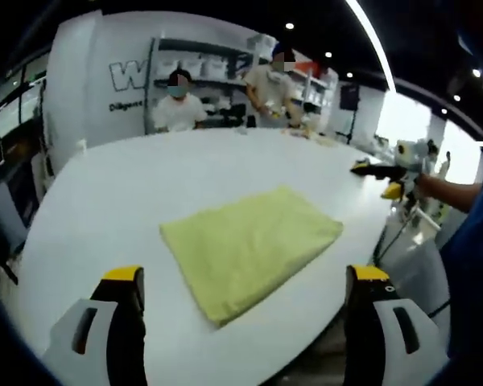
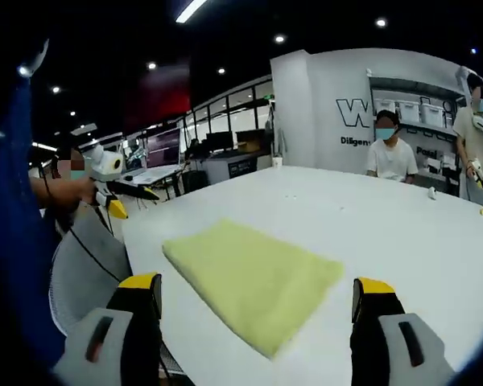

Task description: Fold the garment on the visible template until the final outline fits inside the template.

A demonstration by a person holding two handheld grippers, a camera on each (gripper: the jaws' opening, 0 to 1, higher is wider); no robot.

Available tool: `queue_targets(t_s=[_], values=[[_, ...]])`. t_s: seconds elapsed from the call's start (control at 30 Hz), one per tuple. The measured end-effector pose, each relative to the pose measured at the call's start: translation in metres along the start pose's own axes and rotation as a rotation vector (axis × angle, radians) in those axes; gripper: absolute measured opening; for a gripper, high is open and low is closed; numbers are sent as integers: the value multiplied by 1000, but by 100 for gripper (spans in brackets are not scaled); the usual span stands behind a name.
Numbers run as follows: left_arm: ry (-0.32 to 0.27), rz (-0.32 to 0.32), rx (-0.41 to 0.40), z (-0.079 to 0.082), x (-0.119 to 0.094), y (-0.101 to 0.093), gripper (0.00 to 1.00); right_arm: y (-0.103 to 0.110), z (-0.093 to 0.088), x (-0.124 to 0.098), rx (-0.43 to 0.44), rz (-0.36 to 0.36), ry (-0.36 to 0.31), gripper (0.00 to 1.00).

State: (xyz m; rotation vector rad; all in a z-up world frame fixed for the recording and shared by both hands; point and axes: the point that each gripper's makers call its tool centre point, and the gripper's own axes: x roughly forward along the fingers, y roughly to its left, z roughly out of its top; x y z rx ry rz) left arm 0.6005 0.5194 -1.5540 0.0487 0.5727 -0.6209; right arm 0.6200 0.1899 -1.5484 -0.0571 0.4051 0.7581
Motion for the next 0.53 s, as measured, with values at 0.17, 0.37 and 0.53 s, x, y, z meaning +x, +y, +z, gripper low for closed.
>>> queue_targets(t_s=[0.17,0.37,0.53], values=[[8,-3,15,2,-5,-12,99,2,-2,-3,11,-2,0,99],[14,-8,29,7,-9,-21,99,2,-5,-4,11,-9,3,99],[15,-15,35,9,-11,-22,99,5,-6,-6,16,-15,1,99]])
